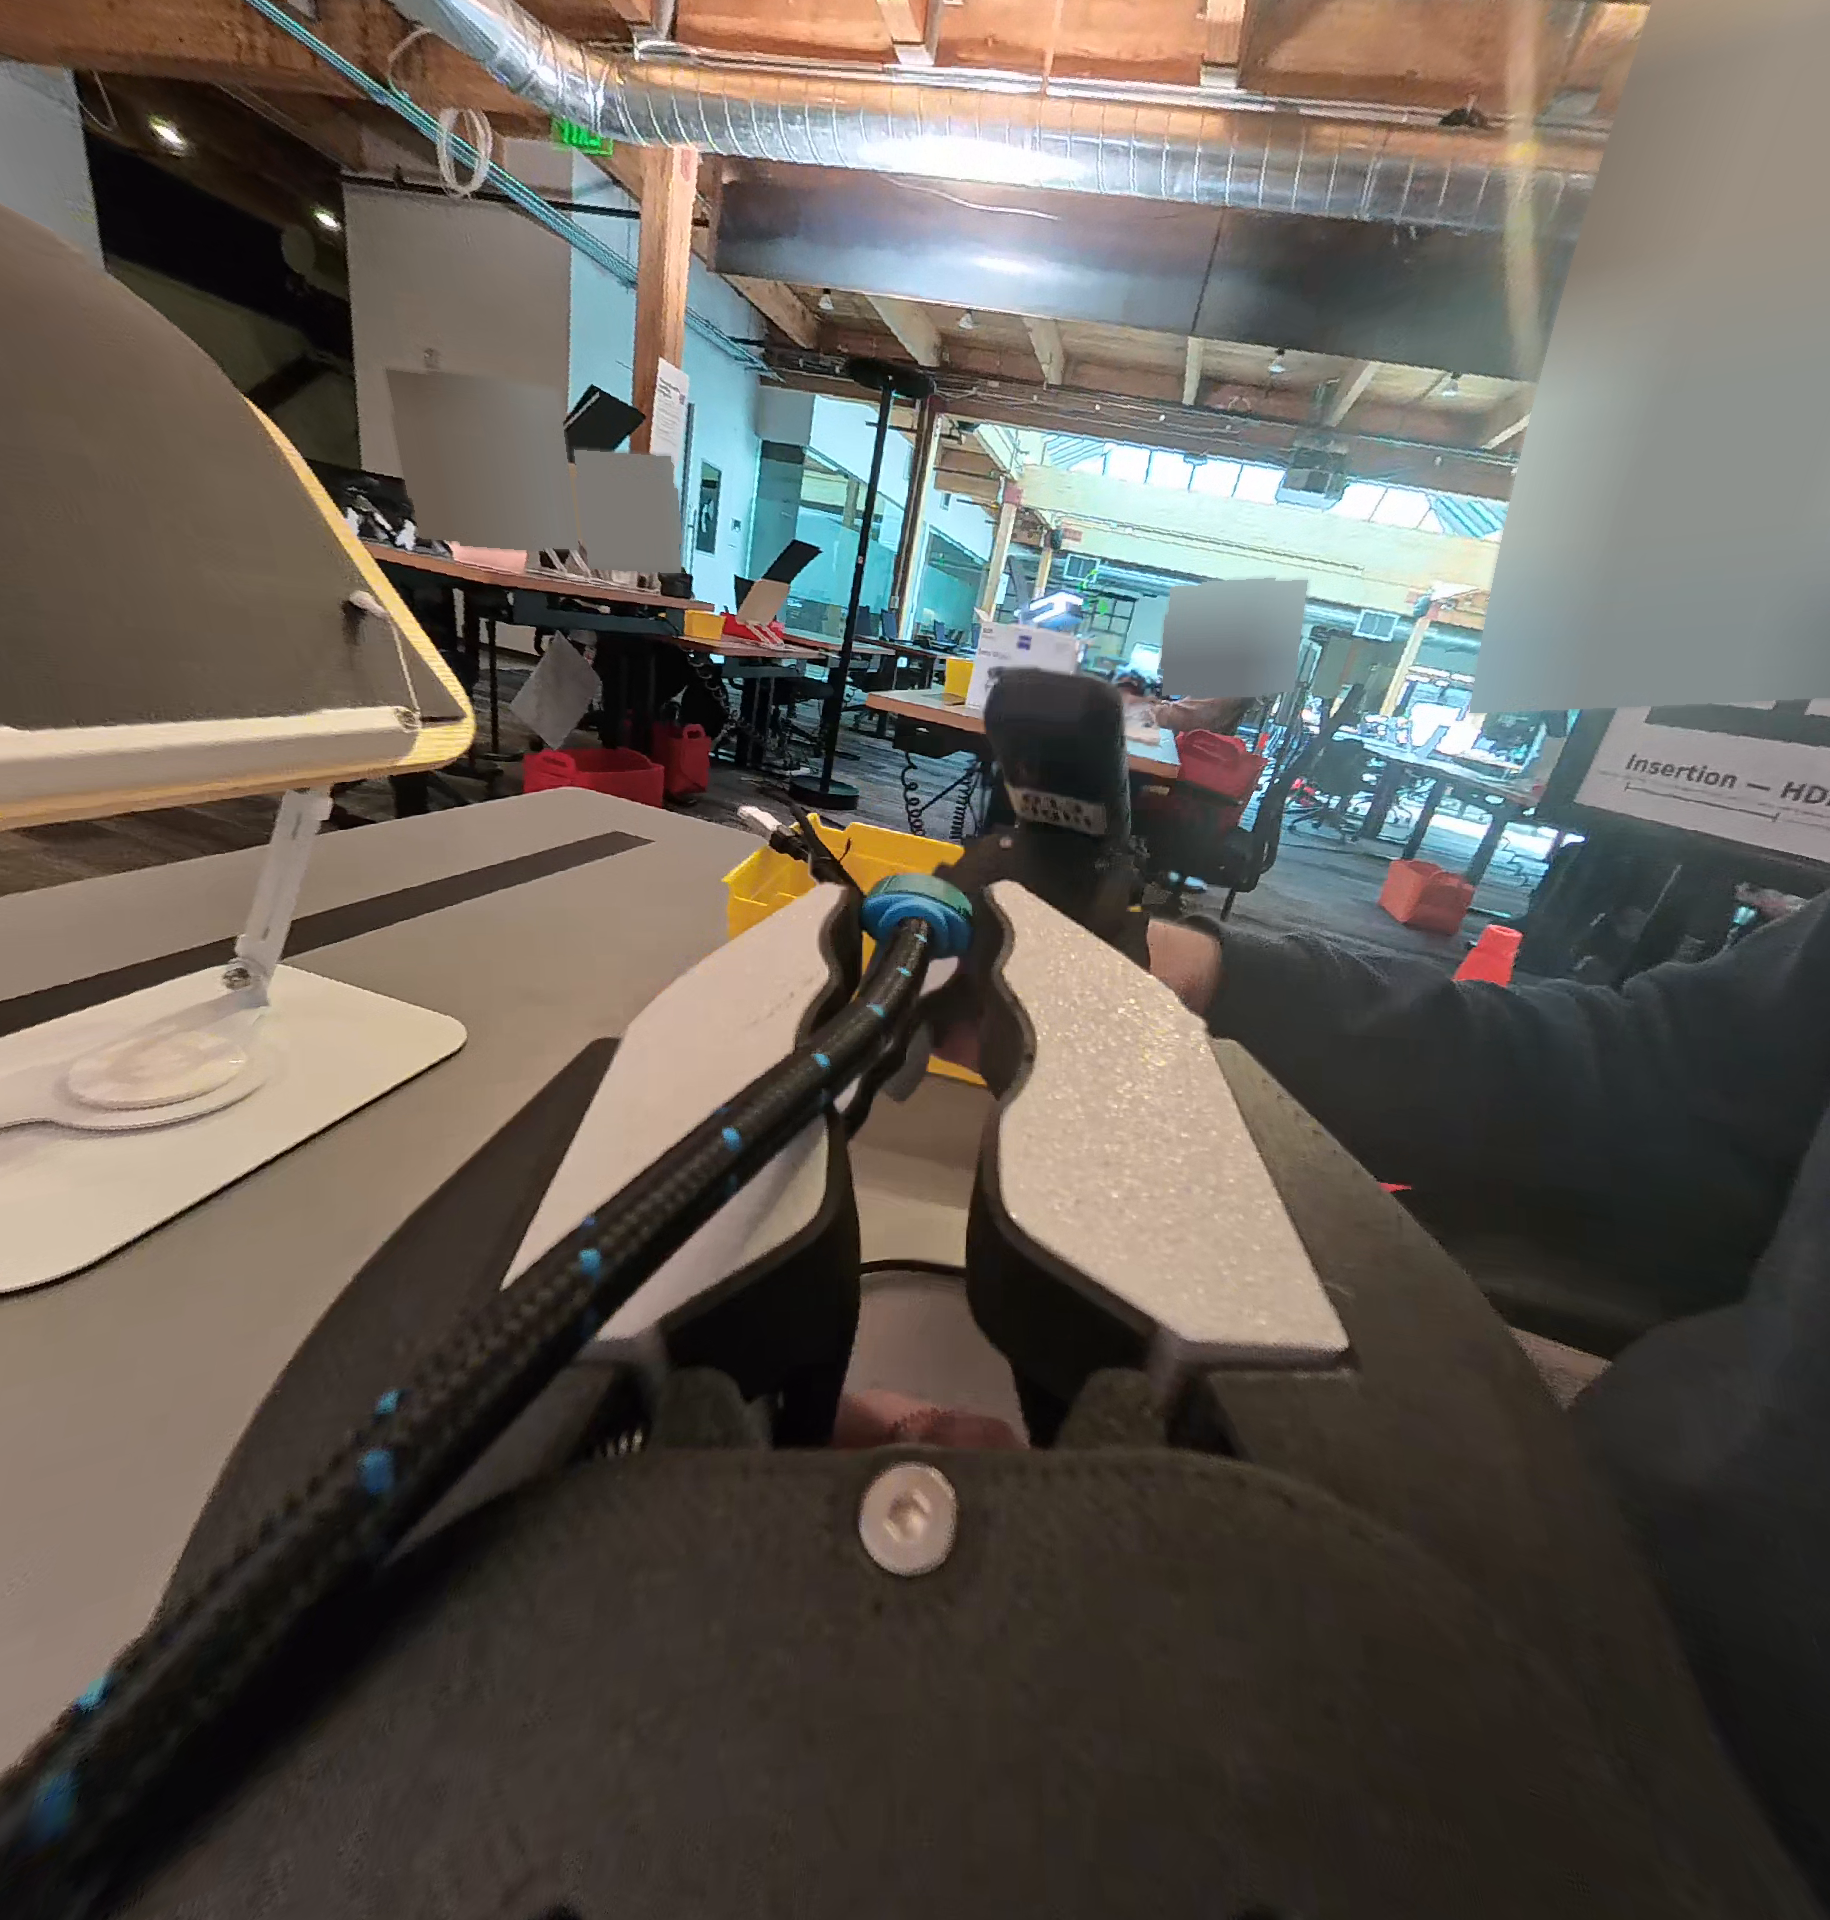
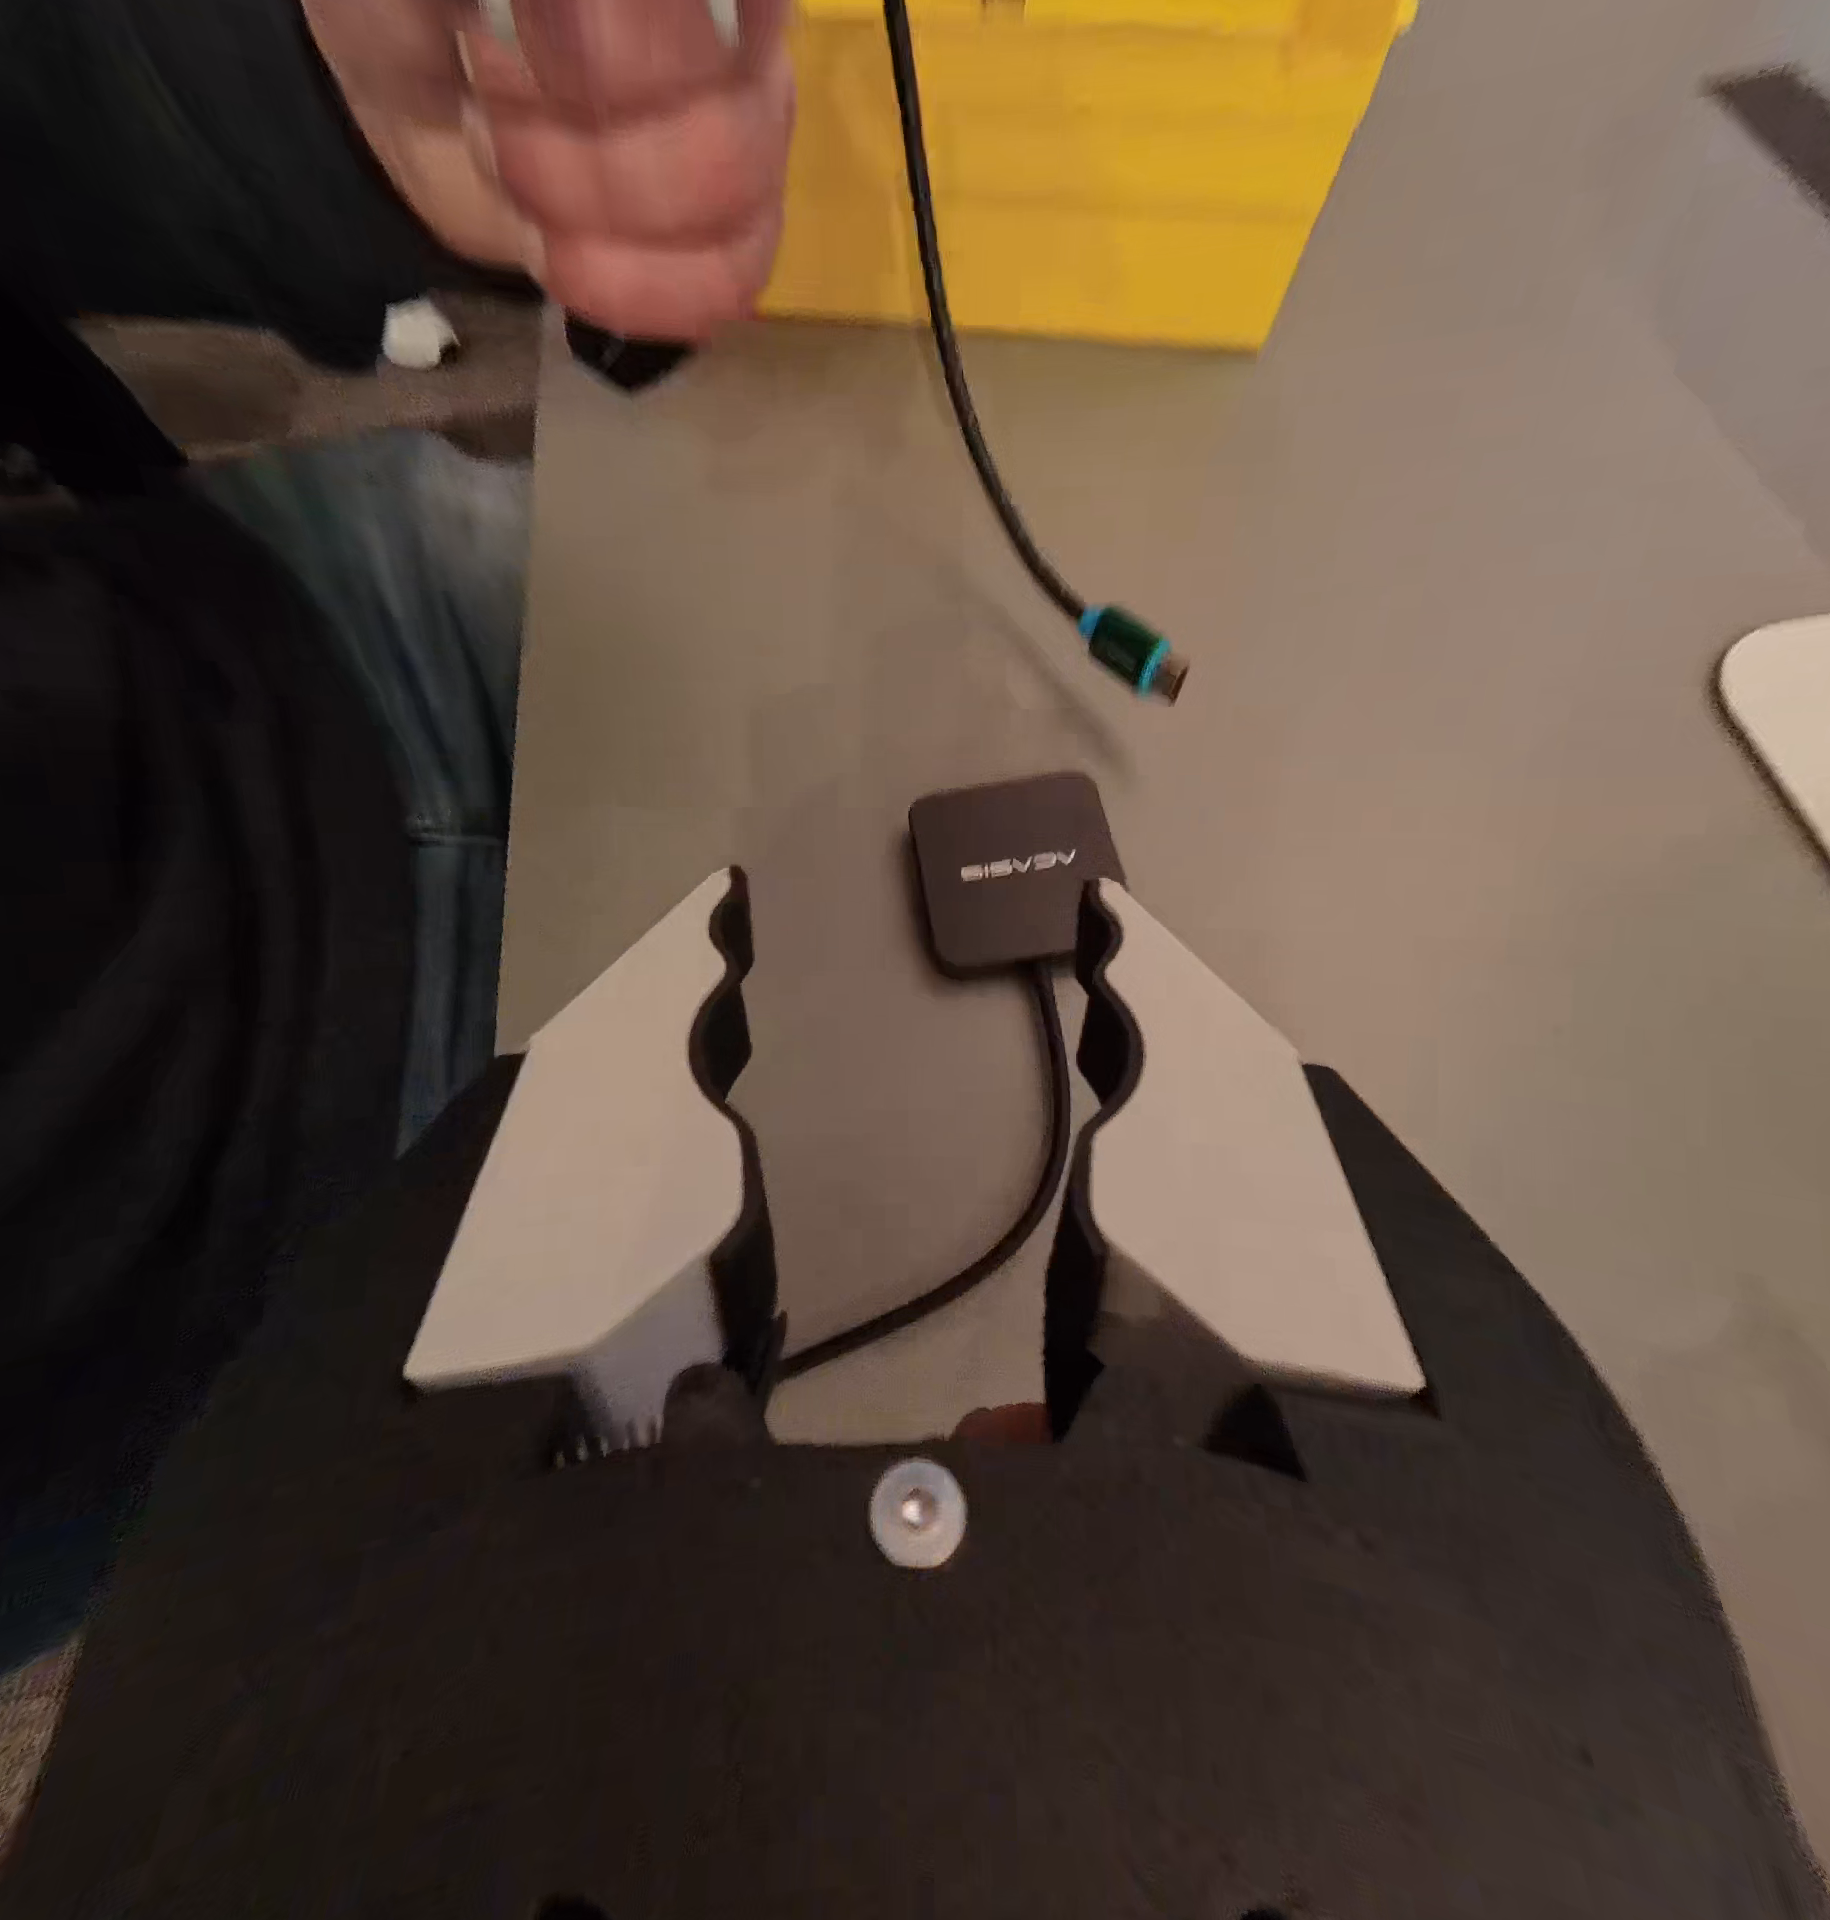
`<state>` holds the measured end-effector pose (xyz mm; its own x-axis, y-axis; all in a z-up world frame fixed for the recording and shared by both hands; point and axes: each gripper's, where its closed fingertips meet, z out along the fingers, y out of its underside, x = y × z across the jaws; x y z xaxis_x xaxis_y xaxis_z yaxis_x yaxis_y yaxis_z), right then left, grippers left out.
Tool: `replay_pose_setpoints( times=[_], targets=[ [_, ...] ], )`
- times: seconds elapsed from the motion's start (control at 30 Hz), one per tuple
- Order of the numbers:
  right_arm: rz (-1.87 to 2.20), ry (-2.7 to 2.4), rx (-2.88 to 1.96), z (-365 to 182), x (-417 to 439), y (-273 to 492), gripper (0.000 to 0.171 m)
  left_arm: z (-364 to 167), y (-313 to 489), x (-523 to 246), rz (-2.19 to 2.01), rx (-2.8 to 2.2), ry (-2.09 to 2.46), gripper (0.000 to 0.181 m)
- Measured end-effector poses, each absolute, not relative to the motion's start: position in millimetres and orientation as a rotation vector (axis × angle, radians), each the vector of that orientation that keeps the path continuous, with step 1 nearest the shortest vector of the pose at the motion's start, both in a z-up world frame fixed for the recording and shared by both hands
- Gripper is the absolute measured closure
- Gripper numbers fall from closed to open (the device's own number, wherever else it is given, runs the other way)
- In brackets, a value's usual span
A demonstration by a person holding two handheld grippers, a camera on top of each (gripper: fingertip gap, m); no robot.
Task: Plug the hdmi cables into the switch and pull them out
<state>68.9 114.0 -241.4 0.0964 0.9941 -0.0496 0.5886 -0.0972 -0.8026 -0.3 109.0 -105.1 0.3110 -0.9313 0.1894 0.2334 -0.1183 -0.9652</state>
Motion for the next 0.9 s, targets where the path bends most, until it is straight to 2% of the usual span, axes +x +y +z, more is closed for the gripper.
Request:
replay_pose_setpoints(
  times=[0.1, 0.23, 0.37, 0.57, 0.73, 0.9],
  targets=[
    [0.721, -1.674, -1.824, -275.3, 69.7, 119.4, 0.093, -104.2, 109.8, -3.9, -1.146, -1.303, 0.729, 0.162],
    [0.586, -1.790, -1.863, -307.3, 66.4, 135.7, 0.088, -105.7, 110.3, -5.1, -1.132, -1.309, 0.735, 0.162],
    [0.513, -1.795, -2.011, -330.0, 72.9, 150.2, 0.105, -105.5, 111.7, -9.9, -1.108, -1.313, 0.736, 0.162],
    [0.562, -1.663, -2.085, -328.9, 68.7, 147.0, 0.157, -106.1, 113.3, -13.9, -1.108, -1.319, 0.725, 0.162],
    [0.494, -1.676, -2.074, -329.5, 69.4, 147.9, 0.169, -104.8, 113.4, -15.5, -1.105, -1.318, 0.721, 0.162],
    [0.465, -1.221, -2.282, -325.4, 92.4, 188.8, 0.170, -101.7, 113.4, -16.7, -1.096, -1.313, 0.718, 0.162]
  ],
)
